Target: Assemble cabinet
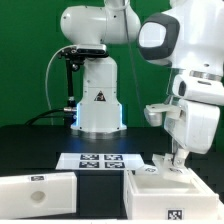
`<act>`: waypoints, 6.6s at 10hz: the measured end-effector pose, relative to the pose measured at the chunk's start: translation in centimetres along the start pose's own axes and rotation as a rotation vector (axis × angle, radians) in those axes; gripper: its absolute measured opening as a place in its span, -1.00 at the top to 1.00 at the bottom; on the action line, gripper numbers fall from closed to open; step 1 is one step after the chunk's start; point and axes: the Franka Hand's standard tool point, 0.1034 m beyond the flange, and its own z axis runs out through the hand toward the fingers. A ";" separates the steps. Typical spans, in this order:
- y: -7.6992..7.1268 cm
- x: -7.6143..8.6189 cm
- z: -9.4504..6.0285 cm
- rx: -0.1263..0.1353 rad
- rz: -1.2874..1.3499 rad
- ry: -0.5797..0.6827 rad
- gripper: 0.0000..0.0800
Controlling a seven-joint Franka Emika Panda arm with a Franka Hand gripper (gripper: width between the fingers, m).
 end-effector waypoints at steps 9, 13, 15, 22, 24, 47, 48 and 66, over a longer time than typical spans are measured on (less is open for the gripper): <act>3.6 0.2 0.0 -0.026 -0.012 -0.001 0.84; 5.2 0.0 0.2 -0.016 -0.039 -0.020 0.84; 5.3 0.0 0.4 -0.002 -0.050 -0.031 0.84; 5.8 -0.4 -0.8 0.001 -0.047 -0.045 -0.06; 5.8 -0.4 -1.7 -0.007 -0.029 -0.045 -0.50; 0.2 -0.3 -3.9 0.014 -0.067 -0.033 -0.99; 0.2 -0.3 -3.9 0.014 -0.067 -0.033 -0.99; -3.1 -1.6 -2.7 0.003 0.450 0.094 -0.99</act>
Offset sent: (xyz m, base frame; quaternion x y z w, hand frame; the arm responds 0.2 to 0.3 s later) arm 0.0000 0.0000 0.0000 0.0000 0.0000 0.0000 1.0000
